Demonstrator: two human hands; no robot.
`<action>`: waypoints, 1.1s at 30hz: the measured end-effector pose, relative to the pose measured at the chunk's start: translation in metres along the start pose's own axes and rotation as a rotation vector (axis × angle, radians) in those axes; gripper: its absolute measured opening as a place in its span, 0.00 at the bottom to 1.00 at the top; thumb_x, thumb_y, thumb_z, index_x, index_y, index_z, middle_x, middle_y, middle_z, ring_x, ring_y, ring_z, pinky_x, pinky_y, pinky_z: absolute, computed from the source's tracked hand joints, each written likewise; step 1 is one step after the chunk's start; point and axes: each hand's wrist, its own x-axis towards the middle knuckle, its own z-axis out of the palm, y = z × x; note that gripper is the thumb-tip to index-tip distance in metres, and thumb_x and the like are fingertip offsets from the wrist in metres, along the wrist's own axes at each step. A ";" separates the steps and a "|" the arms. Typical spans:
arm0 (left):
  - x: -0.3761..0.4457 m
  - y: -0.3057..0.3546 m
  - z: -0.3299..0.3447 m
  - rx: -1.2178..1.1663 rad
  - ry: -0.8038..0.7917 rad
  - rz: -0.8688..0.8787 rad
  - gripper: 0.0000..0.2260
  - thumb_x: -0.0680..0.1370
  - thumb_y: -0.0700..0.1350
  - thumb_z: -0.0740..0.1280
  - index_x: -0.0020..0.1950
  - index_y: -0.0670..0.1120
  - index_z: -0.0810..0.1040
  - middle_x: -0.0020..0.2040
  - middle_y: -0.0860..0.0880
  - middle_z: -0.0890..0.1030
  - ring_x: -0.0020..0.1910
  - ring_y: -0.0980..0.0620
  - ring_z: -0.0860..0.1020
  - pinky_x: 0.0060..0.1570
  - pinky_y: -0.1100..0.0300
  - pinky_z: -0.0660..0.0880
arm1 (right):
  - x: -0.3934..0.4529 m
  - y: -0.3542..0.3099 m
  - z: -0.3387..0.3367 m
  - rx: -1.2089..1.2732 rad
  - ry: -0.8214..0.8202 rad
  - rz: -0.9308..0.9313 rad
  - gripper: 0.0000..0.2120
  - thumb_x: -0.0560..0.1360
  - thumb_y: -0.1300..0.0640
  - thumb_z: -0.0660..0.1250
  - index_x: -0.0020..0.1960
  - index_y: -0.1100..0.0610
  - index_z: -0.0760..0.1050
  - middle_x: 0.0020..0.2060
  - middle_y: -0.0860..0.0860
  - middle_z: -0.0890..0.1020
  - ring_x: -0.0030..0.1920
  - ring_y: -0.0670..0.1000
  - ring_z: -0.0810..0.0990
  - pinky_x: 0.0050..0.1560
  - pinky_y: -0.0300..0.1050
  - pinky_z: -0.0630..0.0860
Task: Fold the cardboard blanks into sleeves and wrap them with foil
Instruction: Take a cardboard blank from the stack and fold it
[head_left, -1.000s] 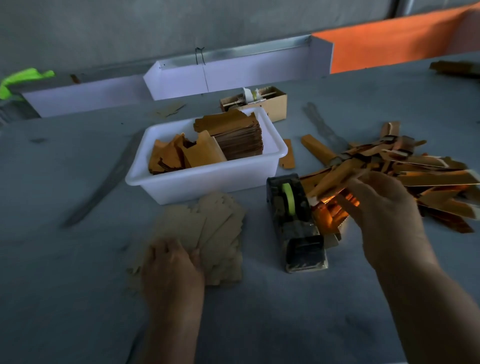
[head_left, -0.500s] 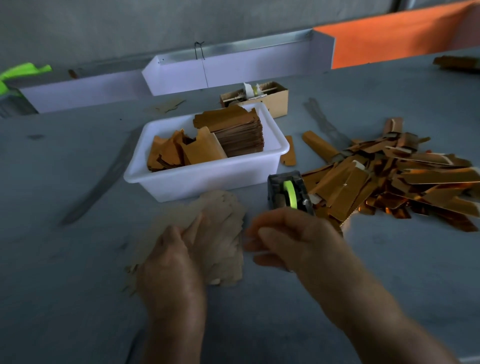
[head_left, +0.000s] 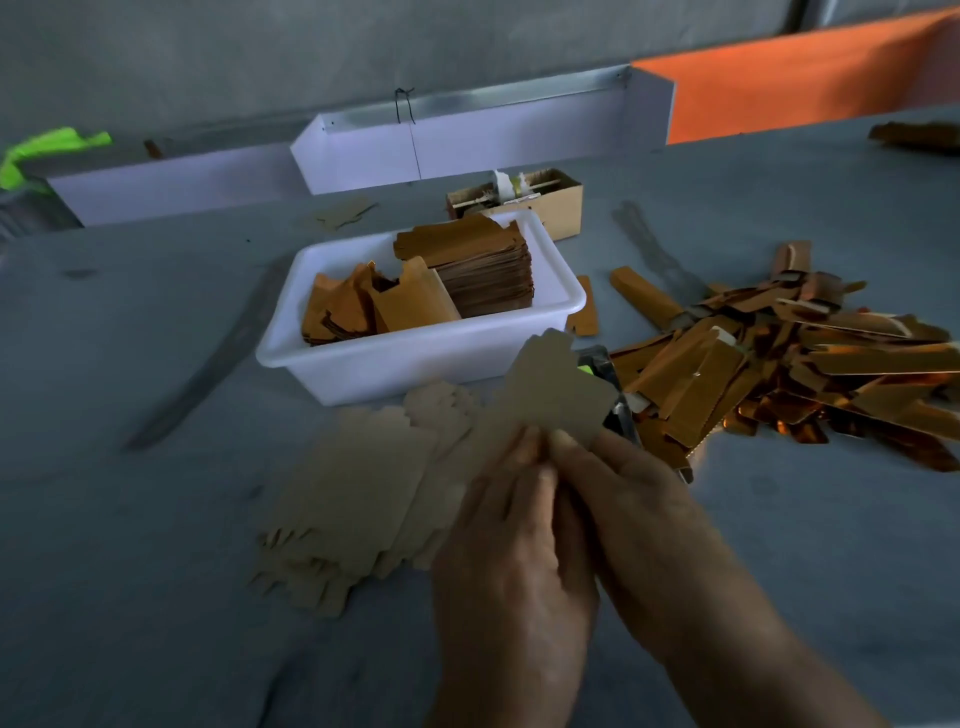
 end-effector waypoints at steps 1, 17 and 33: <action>0.001 0.000 -0.002 -0.064 0.031 -0.038 0.13 0.76 0.47 0.61 0.52 0.46 0.83 0.54 0.51 0.83 0.52 0.56 0.81 0.54 0.69 0.72 | 0.001 -0.001 -0.003 0.001 0.019 0.007 0.10 0.78 0.60 0.60 0.48 0.61 0.79 0.41 0.57 0.84 0.45 0.53 0.83 0.48 0.48 0.80; 0.020 -0.017 -0.013 -0.688 -0.228 -0.712 0.14 0.65 0.51 0.78 0.48 0.52 0.80 0.41 0.54 0.85 0.40 0.56 0.84 0.43 0.53 0.80 | -0.004 -0.008 -0.030 -0.604 -0.024 -0.127 0.06 0.76 0.55 0.63 0.47 0.47 0.78 0.42 0.51 0.83 0.44 0.49 0.82 0.45 0.51 0.82; 0.015 -0.008 -0.008 -0.663 -0.138 -0.630 0.08 0.66 0.53 0.70 0.42 0.54 0.80 0.35 0.48 0.82 0.34 0.47 0.81 0.30 0.49 0.79 | -0.015 -0.014 -0.015 -0.688 -0.046 -0.258 0.21 0.65 0.37 0.59 0.44 0.55 0.71 0.31 0.54 0.81 0.30 0.48 0.82 0.31 0.44 0.80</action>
